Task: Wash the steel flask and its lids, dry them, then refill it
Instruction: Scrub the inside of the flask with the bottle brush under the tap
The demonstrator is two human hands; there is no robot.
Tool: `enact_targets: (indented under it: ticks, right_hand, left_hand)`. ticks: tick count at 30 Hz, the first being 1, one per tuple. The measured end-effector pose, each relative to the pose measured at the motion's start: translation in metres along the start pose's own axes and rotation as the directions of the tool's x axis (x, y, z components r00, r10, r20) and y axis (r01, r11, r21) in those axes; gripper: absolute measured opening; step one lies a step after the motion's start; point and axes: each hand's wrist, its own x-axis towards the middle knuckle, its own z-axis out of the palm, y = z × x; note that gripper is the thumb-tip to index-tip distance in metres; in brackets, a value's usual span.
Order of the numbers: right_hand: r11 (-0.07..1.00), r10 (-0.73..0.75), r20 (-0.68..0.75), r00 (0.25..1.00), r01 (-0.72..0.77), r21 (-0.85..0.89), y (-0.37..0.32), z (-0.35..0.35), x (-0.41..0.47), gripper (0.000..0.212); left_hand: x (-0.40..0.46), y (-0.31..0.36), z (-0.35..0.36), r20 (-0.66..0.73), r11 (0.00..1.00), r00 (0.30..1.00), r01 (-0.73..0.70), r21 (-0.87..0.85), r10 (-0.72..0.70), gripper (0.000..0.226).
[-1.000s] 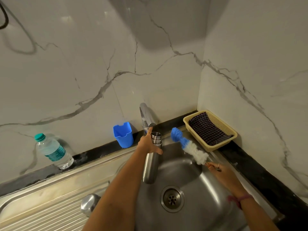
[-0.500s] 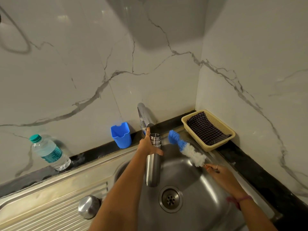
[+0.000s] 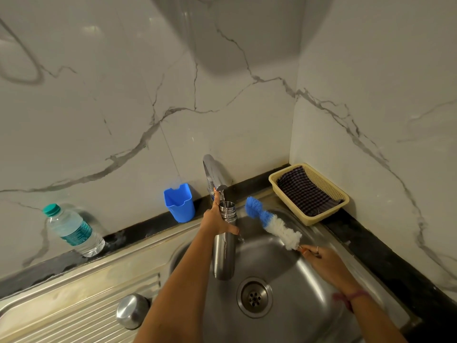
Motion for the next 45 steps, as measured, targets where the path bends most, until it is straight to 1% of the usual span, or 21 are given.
enact_targets:
  ticks: [2, 6, 12, 16, 22, 29, 33, 35, 37, 39, 41, 43, 45]
  right_hand:
    - [1.000, -0.011, -0.004, 1.000, 0.011, -0.004, 0.001, 0.000, 0.000, 0.028]
    - [1.000, -0.008, 0.000, 1.000, 0.008, -0.024, 0.001, 0.000, 0.001, 0.028]
    - [1.000, 0.024, -0.008, 1.000, -0.024, -0.007, 0.001, 0.002, 0.002, 0.027]
    - [0.999, 0.046, -0.007, 0.999, -0.046, 0.020, 0.002, 0.002, 0.001, 0.028]
    - [0.998, 0.054, -0.007, 0.999, -0.054, 0.016, 0.002, 0.002, -0.001, 0.028]
    - [0.998, 0.067, -0.005, 0.998, -0.067, 0.017, 0.000, 0.000, -0.002, 0.030]
    - [0.998, 0.056, 0.001, 0.998, -0.056, -0.008, -0.005, -0.003, -0.005, 0.029]
    - [0.999, 0.047, 0.008, 0.999, -0.047, -0.021, -0.006, -0.003, -0.005, 0.029]
    - [0.999, 0.034, 0.009, 0.999, -0.034, -0.031, -0.007, -0.003, -0.004, 0.031]
    - [0.999, 0.016, 0.021, 1.000, -0.015, -0.038, -0.011, -0.007, -0.006, 0.029]
    - [0.999, 0.002, 0.051, 0.999, 0.000, -0.042, -0.016, -0.014, -0.008, 0.024]
    - [0.999, 0.002, 0.096, 0.995, 0.003, -0.054, -0.021, -0.022, -0.009, 0.019]
    - [0.995, -0.006, 0.140, 0.990, 0.020, -0.099, -0.024, -0.031, -0.007, 0.021]
  left_hand:
    - [-0.001, -0.002, 0.000, -0.011, 1.000, 1.000, -0.004, 0.000, 0.004, 0.146]
    - [-0.002, -0.002, 0.000, -0.013, 1.000, 1.000, -0.004, -0.011, 0.004, 0.153]
    - [-0.003, -0.002, 0.000, -0.024, 1.000, 1.000, -0.010, -0.008, 0.009, 0.147]
    - [-0.004, -0.002, 0.000, -0.033, 1.000, 0.999, -0.011, -0.006, 0.011, 0.148]
    - [-0.002, -0.004, 0.001, -0.027, 1.000, 0.999, -0.029, -0.005, 0.029, 0.146]
    - [-0.004, -0.005, 0.002, -0.036, 0.999, 0.999, -0.020, -0.037, 0.018, 0.150]
    - [-0.007, -0.005, 0.001, -0.026, 0.998, 1.000, -0.019, -0.066, 0.017, 0.146]
    - [-0.008, -0.008, 0.001, -0.022, 0.996, 0.999, -0.038, -0.083, 0.037, 0.145]
    - [-0.012, -0.012, 0.001, -0.008, 0.994, 0.996, -0.086, -0.072, 0.085, 0.145]
    - [-0.020, -0.018, 0.003, 0.014, 0.985, 0.992, -0.123, -0.118, 0.126, 0.149]
    - [-0.030, -0.023, 0.006, 0.019, 0.976, 0.990, -0.135, -0.170, 0.141, 0.153]
    - [-0.039, -0.028, 0.011, 0.009, 0.974, 0.991, -0.131, -0.187, 0.135, 0.155]
    - [-0.046, -0.032, 0.016, -0.019, 0.972, 0.996, -0.094, -0.217, 0.092, 0.150]
